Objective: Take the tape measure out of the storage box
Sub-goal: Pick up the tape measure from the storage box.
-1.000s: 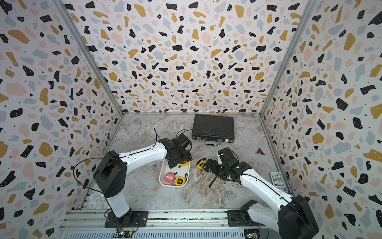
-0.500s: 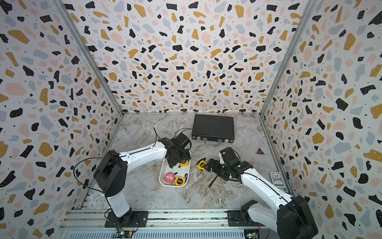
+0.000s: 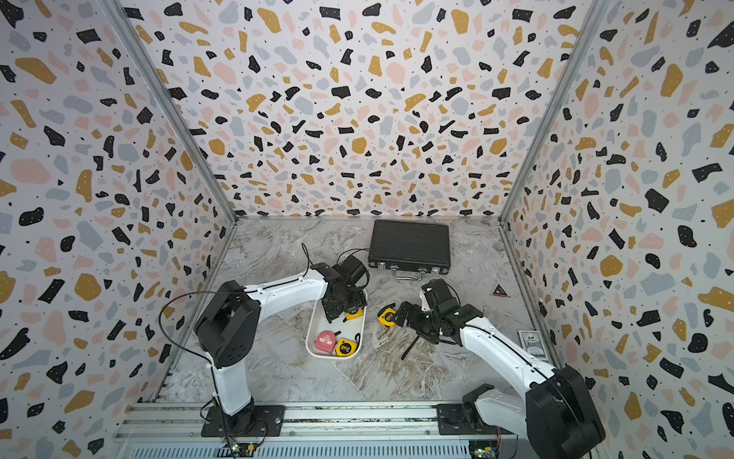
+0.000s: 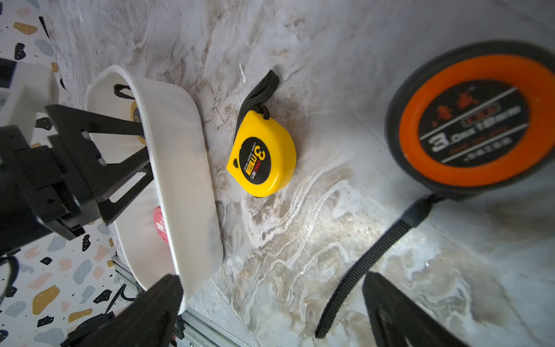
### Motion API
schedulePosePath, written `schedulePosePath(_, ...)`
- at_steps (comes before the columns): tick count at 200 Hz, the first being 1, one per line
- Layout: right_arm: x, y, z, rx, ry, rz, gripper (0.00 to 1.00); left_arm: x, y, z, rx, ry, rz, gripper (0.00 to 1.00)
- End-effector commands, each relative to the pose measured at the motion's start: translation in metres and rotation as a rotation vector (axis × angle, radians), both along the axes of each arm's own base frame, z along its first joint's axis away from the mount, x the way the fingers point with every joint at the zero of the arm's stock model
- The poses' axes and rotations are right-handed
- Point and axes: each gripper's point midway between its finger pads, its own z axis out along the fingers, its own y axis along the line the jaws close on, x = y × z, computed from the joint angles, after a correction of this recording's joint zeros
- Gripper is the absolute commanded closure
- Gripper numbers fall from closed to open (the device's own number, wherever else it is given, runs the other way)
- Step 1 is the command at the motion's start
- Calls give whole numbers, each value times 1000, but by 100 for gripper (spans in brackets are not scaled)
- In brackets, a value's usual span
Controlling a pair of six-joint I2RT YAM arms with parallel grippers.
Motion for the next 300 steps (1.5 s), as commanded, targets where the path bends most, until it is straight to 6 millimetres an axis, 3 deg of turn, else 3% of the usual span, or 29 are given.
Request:
schedulePosePath(1,10,5,15,14,-40,16,1,7,-5,0,-15,0,10,15)
schedulePosePath(123,16,9,14,18,-36,23,1,2,-4,-17,23,53,-2,18)
schedulePosePath(248,22,14,20,35,-40,18,1,-9,4,-11,55,66,-39,35)
schedulePosePath(300,23,15,20,43,-37,13,1,-13,5,-15,85,91,-94,25)
